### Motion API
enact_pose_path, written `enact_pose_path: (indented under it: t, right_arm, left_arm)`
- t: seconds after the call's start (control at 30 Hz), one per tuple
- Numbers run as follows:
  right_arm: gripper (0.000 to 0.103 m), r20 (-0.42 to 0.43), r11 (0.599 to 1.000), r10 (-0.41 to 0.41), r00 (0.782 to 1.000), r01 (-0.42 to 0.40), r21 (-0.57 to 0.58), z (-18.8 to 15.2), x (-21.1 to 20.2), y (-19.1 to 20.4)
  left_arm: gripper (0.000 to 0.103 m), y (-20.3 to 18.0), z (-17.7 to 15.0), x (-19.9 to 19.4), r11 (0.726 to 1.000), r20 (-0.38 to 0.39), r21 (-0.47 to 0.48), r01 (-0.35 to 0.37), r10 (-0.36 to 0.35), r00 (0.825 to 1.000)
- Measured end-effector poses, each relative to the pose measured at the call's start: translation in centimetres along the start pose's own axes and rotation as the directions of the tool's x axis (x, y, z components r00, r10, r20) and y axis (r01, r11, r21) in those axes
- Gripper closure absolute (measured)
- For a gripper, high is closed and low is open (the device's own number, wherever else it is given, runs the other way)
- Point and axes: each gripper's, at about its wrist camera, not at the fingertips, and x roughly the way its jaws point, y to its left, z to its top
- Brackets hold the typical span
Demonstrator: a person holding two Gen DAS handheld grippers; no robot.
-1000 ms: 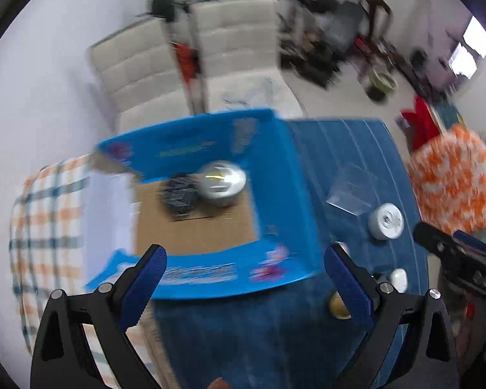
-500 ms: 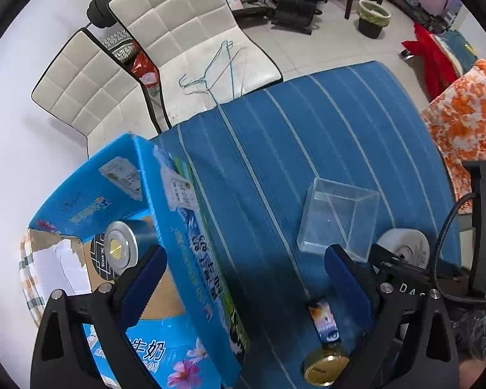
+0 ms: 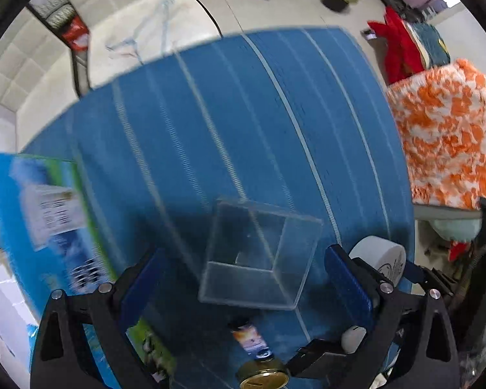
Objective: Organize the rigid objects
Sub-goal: 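Grasp the clear cube box with the left tool while the right tool grasps the white jar, then lower the cube box and white jar into the blue box, open both tools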
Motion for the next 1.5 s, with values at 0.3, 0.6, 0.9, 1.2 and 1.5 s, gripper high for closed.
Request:
enact_pose_path:
  t: [0.3, 0.6, 0.9, 1.2, 1.5]
  right_arm:
    - [0.03, 0.002, 0.997, -0.068, 0.998, 0.068, -0.02, 0.3, 0.9, 1.3]
    - [0.032, 0.045, 0.993, -0.107, 0.993, 0.109, -0.035, -0.6, 0.2, 2.3]
    - [0.032, 0.129, 0.995, -0.03, 0.991, 0.041, -0.09, -3.9, -5.7, 4.1]
    - [0.032, 0.216, 0.974, 0.071, 0.974, -0.021, -0.224, -9.7, -12.8, 10.1]
    - [0.032, 0.272, 0.928, 0.159, 0.949, -0.049, -0.369, -17.9, -16.5, 19.3]
  left_arm:
    - [0.021, -2.6, 0.6, 4.4, 0.989, -0.052, 0.11, -0.103, 0.109, 0.993]
    - [0.041, -1.5, -1.0, 3.6, 0.989, 0.016, 0.057, -0.135, 0.134, 0.991]
    - [0.041, -0.5, -4.2, -3.0, 0.986, 0.178, -0.003, -0.168, 0.166, 0.97]
    - [0.041, 4.0, -11.3, -11.2, 0.986, 0.332, -0.072, -0.153, 0.169, 0.928]
    - [0.041, 10.8, -18.4, -17.4, 0.967, 0.432, -0.185, -0.173, 0.239, 0.87]
